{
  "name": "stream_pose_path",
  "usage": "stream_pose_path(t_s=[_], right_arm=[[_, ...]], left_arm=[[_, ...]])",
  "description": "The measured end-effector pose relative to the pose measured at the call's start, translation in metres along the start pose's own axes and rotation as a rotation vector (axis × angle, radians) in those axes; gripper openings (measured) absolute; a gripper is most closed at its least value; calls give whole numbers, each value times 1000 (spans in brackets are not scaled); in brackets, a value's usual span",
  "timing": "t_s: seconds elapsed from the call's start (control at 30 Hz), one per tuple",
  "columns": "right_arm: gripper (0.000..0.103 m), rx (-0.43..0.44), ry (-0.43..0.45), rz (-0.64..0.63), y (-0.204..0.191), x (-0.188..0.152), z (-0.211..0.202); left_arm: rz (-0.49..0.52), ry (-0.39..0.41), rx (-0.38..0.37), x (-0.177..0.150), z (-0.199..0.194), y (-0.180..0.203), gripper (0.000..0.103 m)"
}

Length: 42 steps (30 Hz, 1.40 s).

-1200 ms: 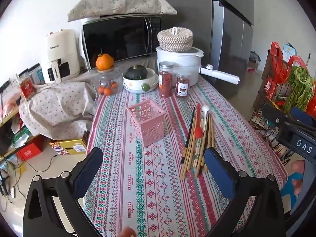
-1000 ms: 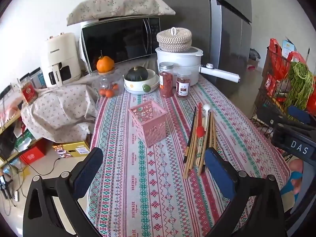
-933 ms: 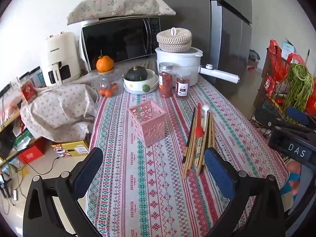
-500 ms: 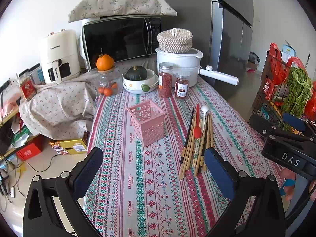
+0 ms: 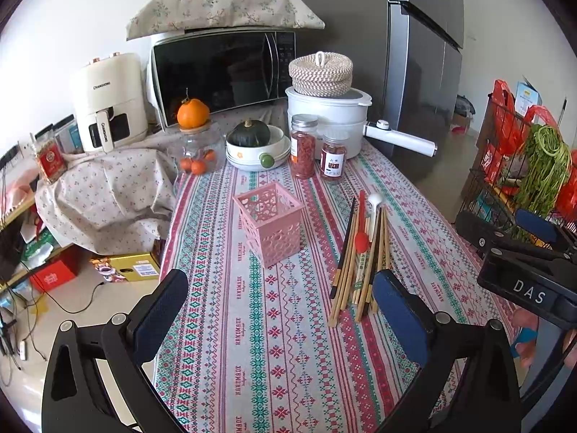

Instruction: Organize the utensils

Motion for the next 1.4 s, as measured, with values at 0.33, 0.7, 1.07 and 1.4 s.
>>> stream_pose_path(t_s=[0.33, 0.7, 1.07, 1.4], right_arm=[[103, -9, 4, 1, -5, 1, -2], [103, -10, 1, 6, -7, 2, -4], [103, -12, 0, 7, -9, 2, -5], [103, -11, -1, 7, -10, 2, -6]], left_arm=[[-5, 8, 4, 0, 0, 0, 103], [-9, 3, 0, -2, 1, 1, 103], [-9, 3, 1, -1, 1, 1, 103], [-13, 5, 6, -3, 0, -2, 103]])
Point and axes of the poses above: each gripper's, at about its wrist camera, not at the fingertips, and z roughly the way its jaws point, y to its right, x to its top, the point moved 6 cm from there along z, roughly the way its jaws point, and after that the axes turned 15 degrees about y, right-handed, at the moved point
